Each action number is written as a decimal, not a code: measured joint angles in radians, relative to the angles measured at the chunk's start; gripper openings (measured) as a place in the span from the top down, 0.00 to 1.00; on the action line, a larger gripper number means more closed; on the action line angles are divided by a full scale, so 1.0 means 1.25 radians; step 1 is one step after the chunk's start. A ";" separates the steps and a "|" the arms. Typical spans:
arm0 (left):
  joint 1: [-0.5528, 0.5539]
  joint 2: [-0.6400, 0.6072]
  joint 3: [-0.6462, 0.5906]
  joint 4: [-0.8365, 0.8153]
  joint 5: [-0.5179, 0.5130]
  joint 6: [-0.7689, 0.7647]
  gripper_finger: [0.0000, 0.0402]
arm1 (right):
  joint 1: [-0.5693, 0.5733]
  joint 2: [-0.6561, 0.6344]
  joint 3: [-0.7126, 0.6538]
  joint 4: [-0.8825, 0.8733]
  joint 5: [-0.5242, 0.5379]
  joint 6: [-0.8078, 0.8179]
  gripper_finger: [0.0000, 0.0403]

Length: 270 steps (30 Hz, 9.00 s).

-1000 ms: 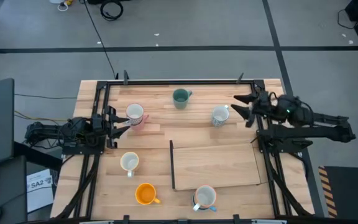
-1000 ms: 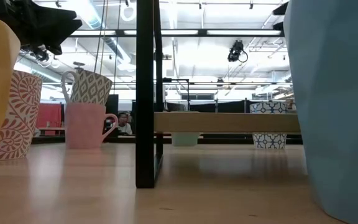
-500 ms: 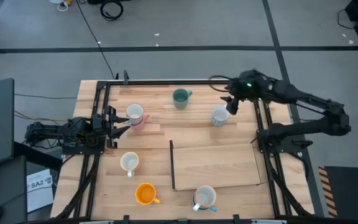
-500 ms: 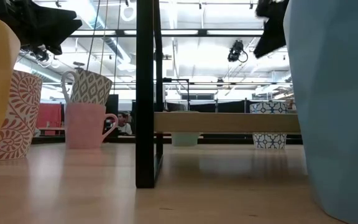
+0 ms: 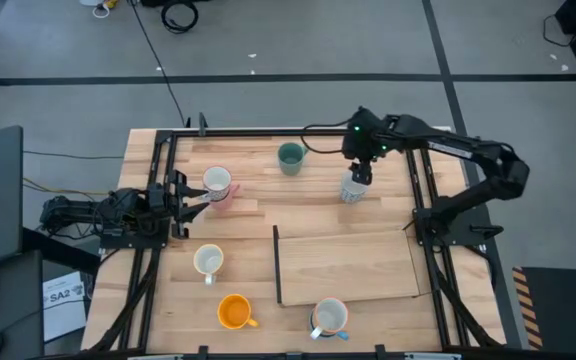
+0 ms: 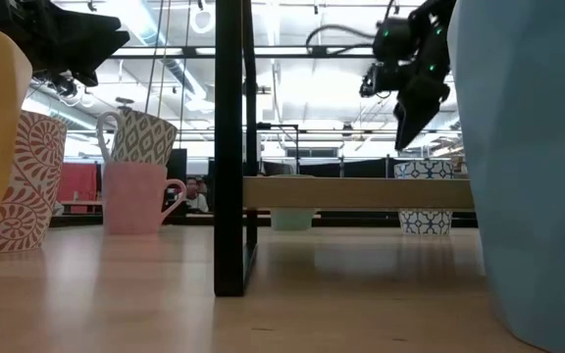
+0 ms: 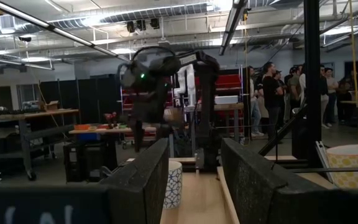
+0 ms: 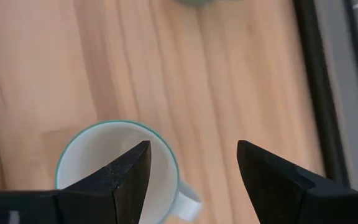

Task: Place coffee mugs
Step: Put the blue patterned mug on the shelf, then put the yellow patterned mug on the shelf

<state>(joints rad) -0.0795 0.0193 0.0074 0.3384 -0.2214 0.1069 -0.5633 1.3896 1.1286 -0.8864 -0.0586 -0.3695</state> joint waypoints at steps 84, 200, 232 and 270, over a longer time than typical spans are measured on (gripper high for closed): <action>0.000 0.000 0.000 -0.035 -0.005 0.000 0.61 | 0.428 -0.107 0.157 -0.457 -0.106 0.360 0.97; 0.000 0.000 0.000 -0.035 -0.005 0.000 0.61 | 0.619 -0.084 0.150 0.140 -0.193 0.475 0.68; 0.000 0.000 0.000 -0.036 -0.005 0.000 0.61 | 0.802 0.185 0.149 0.314 -0.135 0.397 0.68; 0.000 0.000 0.000 -0.045 -0.005 0.000 0.61 | 0.828 0.196 0.108 0.317 -0.123 0.398 0.68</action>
<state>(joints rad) -0.0795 0.0193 0.0071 0.2825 -0.2276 0.1070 0.4721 1.6348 1.2640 -0.4904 -0.2127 0.1276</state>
